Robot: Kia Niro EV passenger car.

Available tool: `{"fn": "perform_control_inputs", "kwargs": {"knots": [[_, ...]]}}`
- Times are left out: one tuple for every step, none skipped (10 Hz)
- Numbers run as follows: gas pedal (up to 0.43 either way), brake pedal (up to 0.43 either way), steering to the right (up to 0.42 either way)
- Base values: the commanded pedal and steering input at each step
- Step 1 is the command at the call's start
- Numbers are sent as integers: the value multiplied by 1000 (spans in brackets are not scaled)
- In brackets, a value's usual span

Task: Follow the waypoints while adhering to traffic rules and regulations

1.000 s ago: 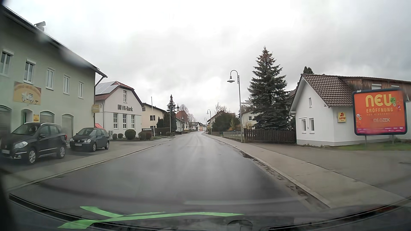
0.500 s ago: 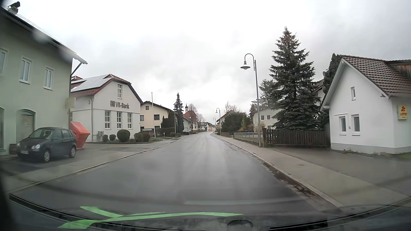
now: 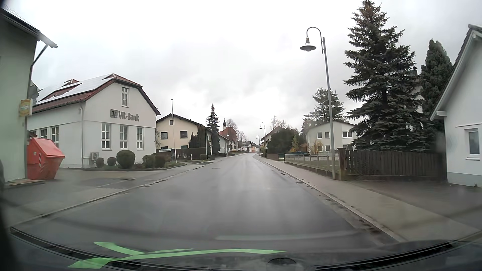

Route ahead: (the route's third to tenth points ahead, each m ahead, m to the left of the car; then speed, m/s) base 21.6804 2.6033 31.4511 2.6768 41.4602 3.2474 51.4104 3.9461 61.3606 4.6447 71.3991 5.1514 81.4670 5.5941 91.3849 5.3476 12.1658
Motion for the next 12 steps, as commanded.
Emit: {"fn": "perform_control_inputs", "kwargs": {"knots": [[98,0,-17],[98,0,-16],[98,0,-15],[98,0,-14],[98,0,-14],[98,0,-14],[98,0,-14],[98,0,-14],[98,0,-14],[87,0,-13],[87,0,-14],[87,0,-13]]}}
